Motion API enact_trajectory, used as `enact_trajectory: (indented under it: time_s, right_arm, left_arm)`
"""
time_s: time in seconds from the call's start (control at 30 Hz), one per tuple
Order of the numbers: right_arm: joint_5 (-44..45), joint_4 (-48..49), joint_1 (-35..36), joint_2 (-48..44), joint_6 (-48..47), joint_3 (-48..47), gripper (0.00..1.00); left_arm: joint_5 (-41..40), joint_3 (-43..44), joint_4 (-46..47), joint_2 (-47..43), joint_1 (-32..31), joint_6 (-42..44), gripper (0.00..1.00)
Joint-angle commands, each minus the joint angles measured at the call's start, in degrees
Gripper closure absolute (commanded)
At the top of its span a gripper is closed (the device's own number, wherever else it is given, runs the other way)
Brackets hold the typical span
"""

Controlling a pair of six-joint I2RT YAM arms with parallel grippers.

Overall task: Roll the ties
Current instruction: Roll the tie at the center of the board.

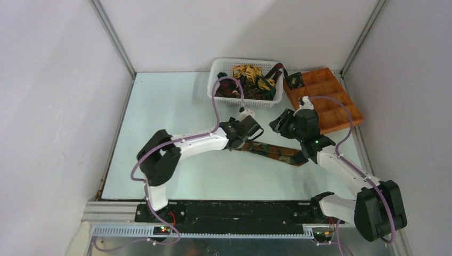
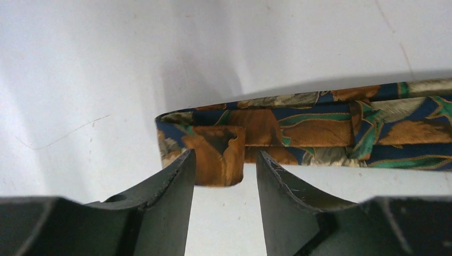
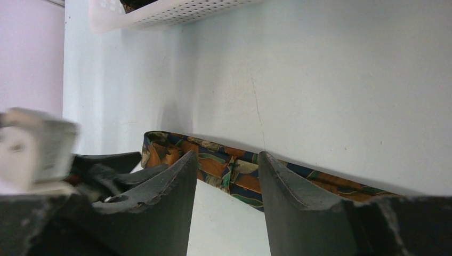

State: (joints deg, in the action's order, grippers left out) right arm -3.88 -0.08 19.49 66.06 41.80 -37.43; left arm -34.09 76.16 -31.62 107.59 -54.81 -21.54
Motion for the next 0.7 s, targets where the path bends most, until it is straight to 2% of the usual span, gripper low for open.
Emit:
enact_trajectory:
  time_s: [0.0, 0.17, 0.27, 0.4, 0.5, 0.57, 0.67]
  right_arm:
    - [-0.84, 3.08, 0.12, 1.09, -0.21, -0.09, 0.50]
    - [-2.97, 5.18, 0.95, 3.15, 0.58, -0.14, 0.50]
    - [-3.36, 4.91, 3.63, 6.63, 1.19, -2.79, 0.49]
    - [-4.77, 0.52, 9.27, 14.84, 1.46, -11.13, 0.46]
    - [-6.33, 3.58, 12.54, 20.15, 4.98, -13.49, 0.46]
    - [-6.30, 5.73, 15.39, 22.72, 7.04, -14.40, 0.47]
    - [-7.35, 7.63, 17.50, 26.67, 8.79, -16.41, 0.49]
  left_arm:
    - [-1.81, -2.06, 3.81, -9.35, 0.53, -1.13, 0.48]
    - [-0.26, -8.05, 9.10, -19.95, 3.54, -1.31, 0.46]
    - [3.42, -14.59, 15.01, -25.26, 8.40, -3.14, 0.37]
    - [9.18, -22.64, 21.75, -32.27, 14.62, -5.45, 0.26]
    - [15.63, -29.42, 28.16, -35.26, 18.97, -7.66, 0.21]
    - [20.97, -33.44, 32.43, -36.41, 23.99, -10.01, 0.20]
    - [29.17, -37.82, 38.73, -36.41, 28.11, -13.56, 0.20]
